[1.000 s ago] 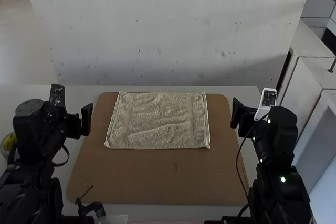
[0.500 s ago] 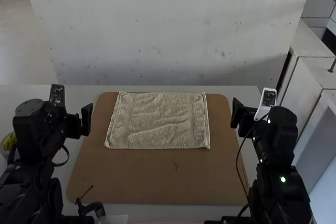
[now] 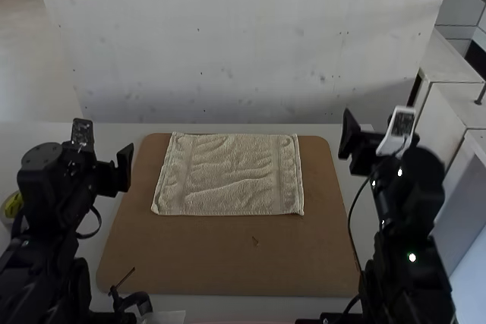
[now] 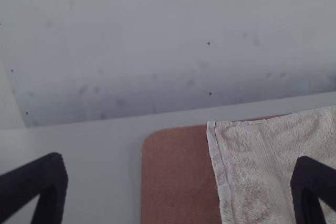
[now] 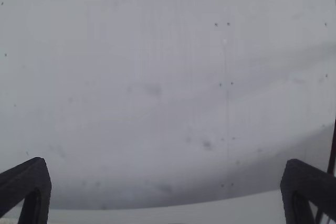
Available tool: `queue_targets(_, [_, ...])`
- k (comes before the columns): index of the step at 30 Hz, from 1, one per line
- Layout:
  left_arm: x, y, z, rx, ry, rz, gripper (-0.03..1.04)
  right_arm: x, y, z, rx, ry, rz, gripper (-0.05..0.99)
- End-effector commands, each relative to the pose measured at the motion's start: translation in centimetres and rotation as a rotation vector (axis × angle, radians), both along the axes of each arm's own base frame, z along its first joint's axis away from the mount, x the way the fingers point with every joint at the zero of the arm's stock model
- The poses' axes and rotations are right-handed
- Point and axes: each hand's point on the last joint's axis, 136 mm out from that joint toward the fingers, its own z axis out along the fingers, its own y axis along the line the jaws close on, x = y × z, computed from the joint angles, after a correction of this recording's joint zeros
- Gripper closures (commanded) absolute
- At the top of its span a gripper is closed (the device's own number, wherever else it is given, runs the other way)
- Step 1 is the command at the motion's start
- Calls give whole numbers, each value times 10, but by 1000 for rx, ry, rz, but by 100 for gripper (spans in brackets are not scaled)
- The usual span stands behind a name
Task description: Fold the towel.
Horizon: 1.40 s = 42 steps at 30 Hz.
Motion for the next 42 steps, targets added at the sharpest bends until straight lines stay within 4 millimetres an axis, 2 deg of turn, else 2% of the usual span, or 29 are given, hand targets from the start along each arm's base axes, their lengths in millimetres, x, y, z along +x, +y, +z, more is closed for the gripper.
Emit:
queue_targets(1, [-8, 0, 42, -37, -205, 22, 16, 0, 3, 29, 7, -17, 10, -3])
queue_targets(3, [-12, -3, 69, 0, -317, 6, 34, 4, 0, 29, 7, -8, -1, -3])
queue_targets(5, [-17, -3, 94, 35, -397, 9, 44, 9, -1, 32, 10, 15, -10, -3])
queue_targets(11, [3, -1, 152, -10, -345, 19, 44, 26, -7, 53, 43, 68, -40, -3])
queue_targets(14, [24, 0, 181, -7, -315, 26, 44, 40, -11, 65, 63, 95, -57, -3])
queue_targets(16, [42, 0, 187, -9, -269, 30, 36, 51, -13, 69, 65, 114, -68, -3])
queue_targets(17, [55, 0, 185, -12, -230, 30, 26, 58, -14, 71, 67, 130, -73, -3])
queue_targets(20, [90, -2, 164, -28, -114, 24, 7, 81, -10, 67, 64, 196, -52, -3])
queue_targets(25, [126, -11, 116, -29, 26, -1, 5, 114, 6, 51, 63, 291, 48, -3])
queue_targets(32, [153, -18, 42, -45, 206, -61, 5, 150, 7, 8, 74, 419, 71, -3])
queue_targets(38, [166, -27, 14, -97, 259, -91, 6, 171, 7, -31, 97, 528, 81, -3])
queue_targets(42, [180, -32, -2, -106, 307, -114, 6, 186, 6, -48, 124, 565, 79, -3])
